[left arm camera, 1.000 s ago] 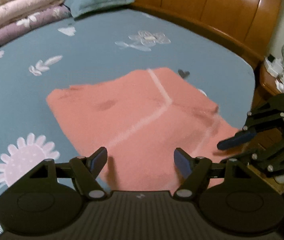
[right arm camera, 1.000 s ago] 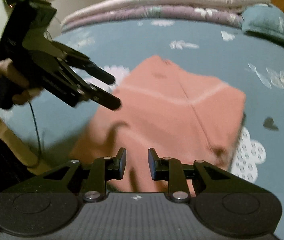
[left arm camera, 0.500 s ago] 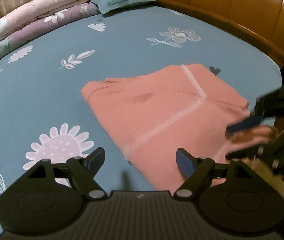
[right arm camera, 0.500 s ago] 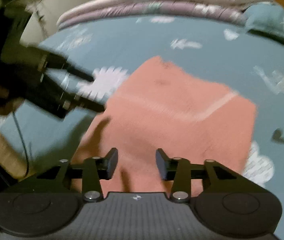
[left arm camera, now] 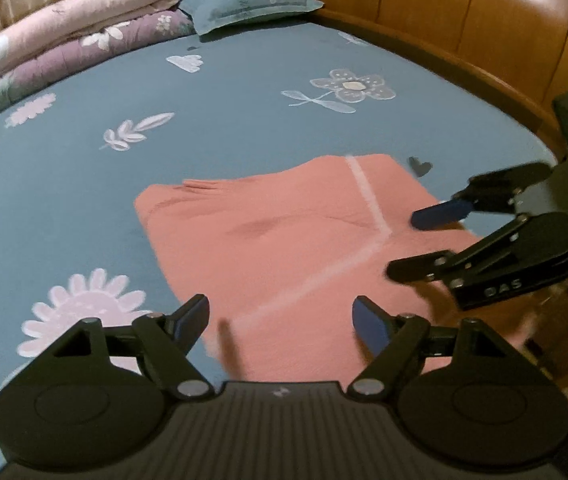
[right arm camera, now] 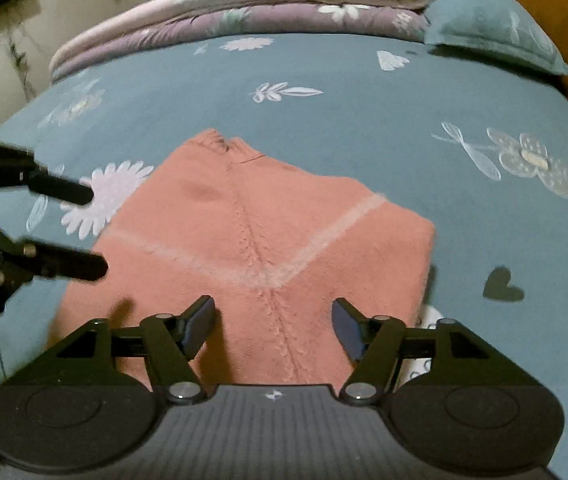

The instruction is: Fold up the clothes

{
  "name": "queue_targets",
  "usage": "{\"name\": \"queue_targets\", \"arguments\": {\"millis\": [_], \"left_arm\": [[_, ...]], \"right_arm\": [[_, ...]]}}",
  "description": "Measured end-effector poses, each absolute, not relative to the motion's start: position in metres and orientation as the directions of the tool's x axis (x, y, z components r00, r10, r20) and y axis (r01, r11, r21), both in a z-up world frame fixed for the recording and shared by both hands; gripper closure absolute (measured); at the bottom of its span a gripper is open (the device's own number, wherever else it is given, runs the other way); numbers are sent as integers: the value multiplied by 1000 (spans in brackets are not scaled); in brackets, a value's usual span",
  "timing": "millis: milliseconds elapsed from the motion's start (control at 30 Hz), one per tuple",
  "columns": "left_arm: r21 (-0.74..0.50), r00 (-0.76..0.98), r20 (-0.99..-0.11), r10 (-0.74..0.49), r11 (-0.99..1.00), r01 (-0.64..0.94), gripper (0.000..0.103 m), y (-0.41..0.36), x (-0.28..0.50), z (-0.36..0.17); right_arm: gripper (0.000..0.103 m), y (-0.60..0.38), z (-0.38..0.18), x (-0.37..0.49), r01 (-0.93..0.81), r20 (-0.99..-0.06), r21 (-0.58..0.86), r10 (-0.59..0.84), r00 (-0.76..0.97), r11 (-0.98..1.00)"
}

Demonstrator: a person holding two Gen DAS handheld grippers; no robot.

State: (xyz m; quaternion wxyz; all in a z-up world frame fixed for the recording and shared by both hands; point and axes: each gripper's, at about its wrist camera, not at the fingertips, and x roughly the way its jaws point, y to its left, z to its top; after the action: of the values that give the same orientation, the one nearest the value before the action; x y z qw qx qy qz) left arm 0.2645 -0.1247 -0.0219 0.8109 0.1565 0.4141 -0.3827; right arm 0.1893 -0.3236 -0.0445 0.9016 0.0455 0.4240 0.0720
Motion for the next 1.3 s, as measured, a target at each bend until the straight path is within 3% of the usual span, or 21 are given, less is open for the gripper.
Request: {"name": "queue_targets", "arguments": {"millis": [167,533,633,833,1100,1233,1300], "left_arm": [[-143,292,-808,-512,651,746,21,-133,268,-39],[-184,308,-781,-544,671,718,20,-149,285,-28],[-210,278,-800,-531,683,700,20,-158,295,-46],[-170,314,-801,-511,696,698,20,-167,295,-46],[-189,382,-792,-477,786,588,20,-145,290,-31],[-239,373,-789,-489,802,547,20,-137,282,-34],[-251,369,-801,-472,823,509,20,-135,282,-37]], "right_arm": [[31,-329,-51,189,-68,-744,183,183,643,981],[30,-339,-54,178,-56,-716,228,206,667,972],[30,-339,-55,175,-57,-708,231,208,675,971],[30,-341,-50,165,-55,-697,233,206,687,971],[22,-355,-34,173,-95,-654,227,224,722,969],[21,-358,-52,192,-115,-689,234,248,681,965],[15,-357,-58,195,-129,-693,232,257,674,964]]}}
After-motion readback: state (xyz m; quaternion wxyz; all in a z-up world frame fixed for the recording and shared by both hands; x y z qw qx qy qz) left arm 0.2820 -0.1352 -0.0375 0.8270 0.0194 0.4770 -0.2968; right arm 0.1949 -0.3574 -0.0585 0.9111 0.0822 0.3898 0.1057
